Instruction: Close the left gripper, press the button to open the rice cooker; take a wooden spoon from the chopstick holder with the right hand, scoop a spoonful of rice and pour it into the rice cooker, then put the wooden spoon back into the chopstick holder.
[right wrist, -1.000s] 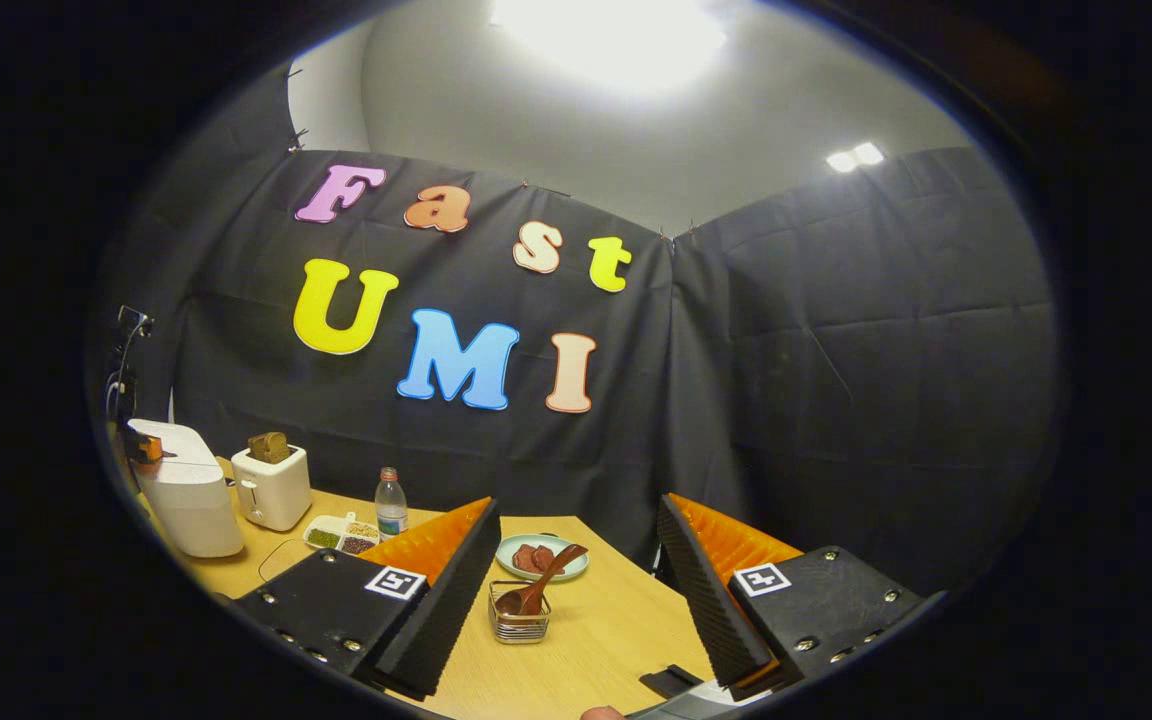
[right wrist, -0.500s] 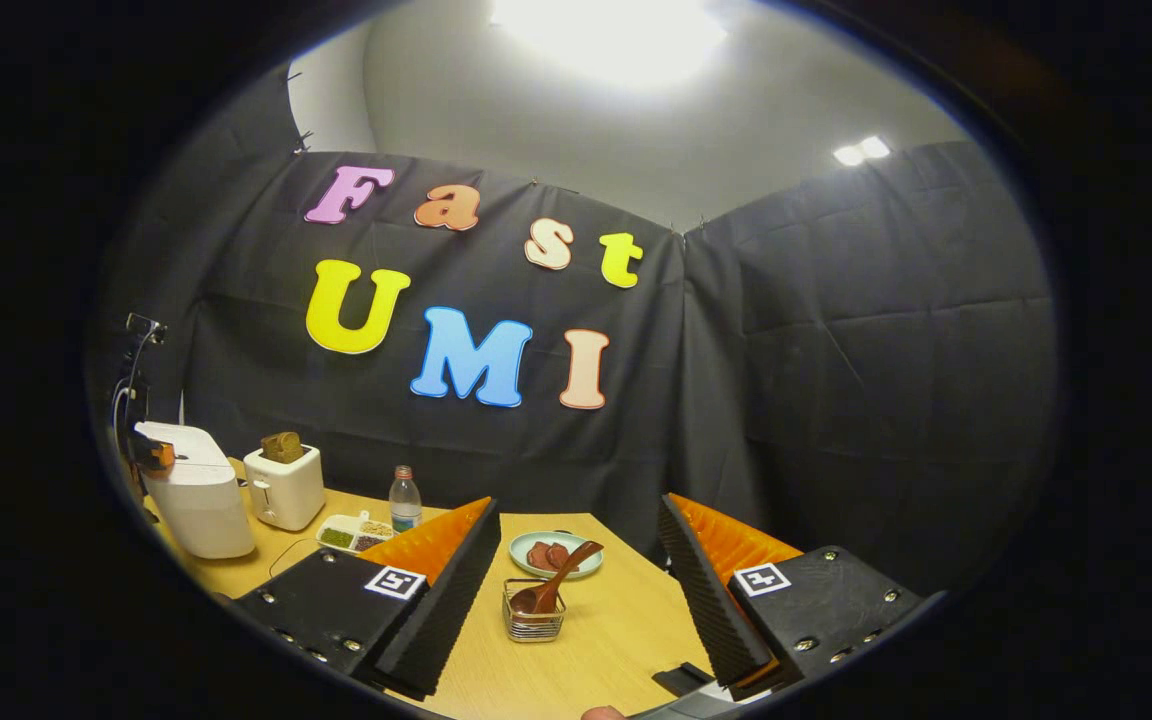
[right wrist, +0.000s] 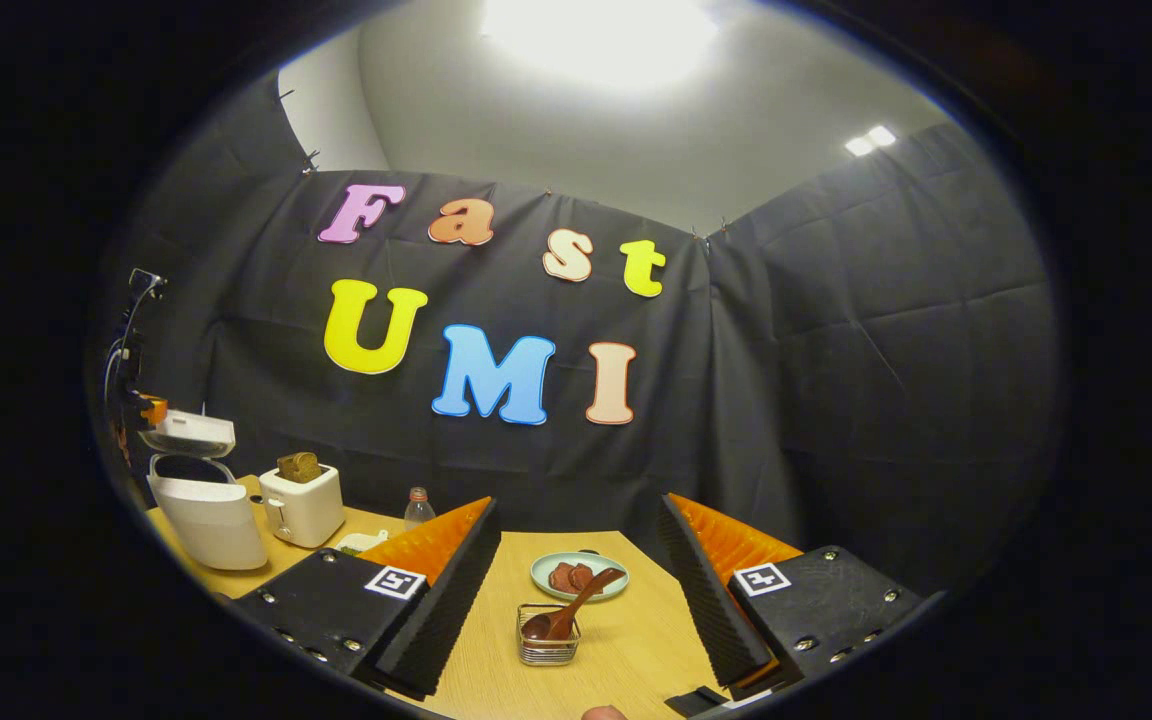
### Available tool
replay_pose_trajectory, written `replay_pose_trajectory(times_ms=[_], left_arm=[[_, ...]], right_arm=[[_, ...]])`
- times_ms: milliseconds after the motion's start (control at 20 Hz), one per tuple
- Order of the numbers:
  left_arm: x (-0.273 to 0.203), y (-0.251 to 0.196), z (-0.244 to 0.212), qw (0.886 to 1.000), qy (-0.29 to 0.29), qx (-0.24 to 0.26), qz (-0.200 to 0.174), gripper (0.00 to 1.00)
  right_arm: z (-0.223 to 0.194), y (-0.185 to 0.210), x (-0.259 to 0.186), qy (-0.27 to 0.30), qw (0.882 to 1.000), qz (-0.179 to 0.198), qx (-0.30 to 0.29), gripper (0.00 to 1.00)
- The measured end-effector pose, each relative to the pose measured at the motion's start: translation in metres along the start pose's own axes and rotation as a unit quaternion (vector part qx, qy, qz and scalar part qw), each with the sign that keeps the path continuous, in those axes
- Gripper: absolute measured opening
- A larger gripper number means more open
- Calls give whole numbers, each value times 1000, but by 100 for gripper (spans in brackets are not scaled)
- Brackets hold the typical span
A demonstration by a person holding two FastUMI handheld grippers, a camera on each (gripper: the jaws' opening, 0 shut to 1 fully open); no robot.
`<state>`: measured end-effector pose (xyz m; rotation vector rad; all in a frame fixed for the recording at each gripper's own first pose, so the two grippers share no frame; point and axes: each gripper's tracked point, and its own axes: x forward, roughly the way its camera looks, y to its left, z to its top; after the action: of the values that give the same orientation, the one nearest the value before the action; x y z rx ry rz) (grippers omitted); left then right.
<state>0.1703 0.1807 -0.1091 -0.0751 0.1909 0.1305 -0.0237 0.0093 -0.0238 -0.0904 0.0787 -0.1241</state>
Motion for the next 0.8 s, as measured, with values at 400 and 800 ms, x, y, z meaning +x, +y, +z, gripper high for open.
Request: replay_pose_trajectory(times_ms=[400, 800], left_arm=[[-78, -48, 48, 998, -58, -16, -18, 57], [-152, -95, 84, 993, -113, 11, -23, 91]], right_arm=[[-14, -12, 47, 6, 999, 32, 22, 96], [-56, -19, 109, 47, 997, 55, 31, 96]])
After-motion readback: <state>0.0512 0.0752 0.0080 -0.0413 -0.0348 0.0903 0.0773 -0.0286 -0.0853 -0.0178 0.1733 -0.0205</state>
